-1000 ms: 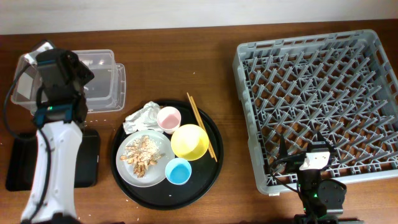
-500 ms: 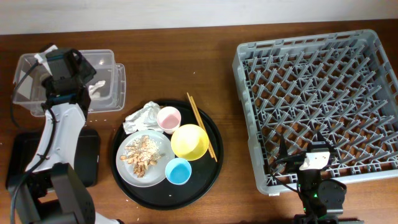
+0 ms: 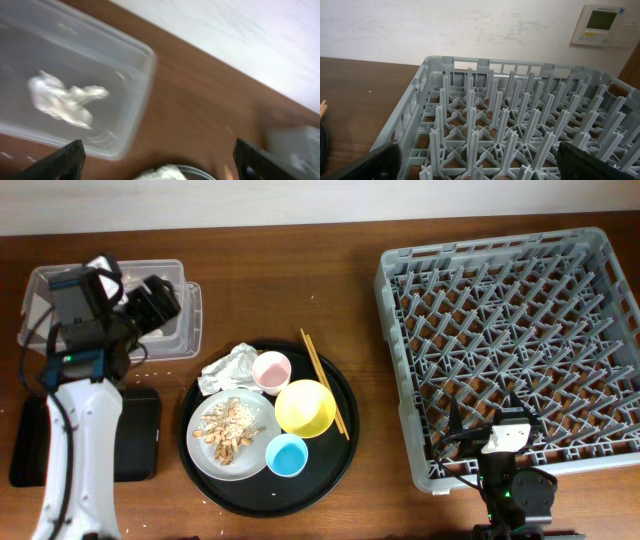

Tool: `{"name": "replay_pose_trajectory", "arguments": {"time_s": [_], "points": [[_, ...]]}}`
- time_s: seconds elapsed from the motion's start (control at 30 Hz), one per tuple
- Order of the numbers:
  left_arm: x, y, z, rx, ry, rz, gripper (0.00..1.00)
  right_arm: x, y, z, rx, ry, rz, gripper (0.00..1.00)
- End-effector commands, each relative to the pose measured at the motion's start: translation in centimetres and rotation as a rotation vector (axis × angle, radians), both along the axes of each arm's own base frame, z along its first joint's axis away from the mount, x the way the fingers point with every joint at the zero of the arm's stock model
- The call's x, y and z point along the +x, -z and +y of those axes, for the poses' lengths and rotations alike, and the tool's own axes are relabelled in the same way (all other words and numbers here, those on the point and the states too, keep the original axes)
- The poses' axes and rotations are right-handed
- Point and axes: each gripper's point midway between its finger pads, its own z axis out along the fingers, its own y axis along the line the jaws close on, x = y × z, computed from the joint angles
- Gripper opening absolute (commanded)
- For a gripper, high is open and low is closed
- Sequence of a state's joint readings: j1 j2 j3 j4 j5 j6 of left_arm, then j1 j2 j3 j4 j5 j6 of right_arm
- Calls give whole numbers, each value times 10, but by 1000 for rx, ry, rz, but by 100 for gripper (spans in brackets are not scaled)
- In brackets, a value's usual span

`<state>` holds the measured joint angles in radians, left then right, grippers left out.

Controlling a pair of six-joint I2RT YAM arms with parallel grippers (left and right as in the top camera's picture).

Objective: Sort waste into correct bins and load items into the dishwasher rack

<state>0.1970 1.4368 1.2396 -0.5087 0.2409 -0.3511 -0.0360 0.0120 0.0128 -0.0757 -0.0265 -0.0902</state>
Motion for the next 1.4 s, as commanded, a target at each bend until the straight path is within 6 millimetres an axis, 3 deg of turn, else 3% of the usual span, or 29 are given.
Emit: {"name": "replay_pose_trajectory", "arguments": {"time_s": [0.0, 0.2, 0.43, 0.67, 0.83, 1.0, 1.2, 1.37], "points": [[-26, 11, -41, -171, 161, 101, 94, 0, 2, -2, -8, 9, 2, 99], [-70, 43, -48, -222, 145, 333, 94, 0, 2, -2, -8, 9, 2, 99], [-93, 57, -62, -142, 240, 432, 93, 0, 2, -2, -8, 9, 2, 99], [-100, 65, -74, -49, 250, 484, 89, 0, 2, -2, -7, 9, 2, 99], [-108, 74, -54, 66, 76, 558, 77, 0, 2, -2, -8, 9, 2, 99], [-114, 76, -55, 68, 79, 582, 68, 0, 2, -2, -8, 9, 2, 99], [-127, 80, -55, 66, 81, 637, 67, 0, 2, -2, -8, 9, 2, 99], [-138, 97, -55, 60, 76, 688, 62, 0, 2, -2, -8, 9, 2, 99]]}}
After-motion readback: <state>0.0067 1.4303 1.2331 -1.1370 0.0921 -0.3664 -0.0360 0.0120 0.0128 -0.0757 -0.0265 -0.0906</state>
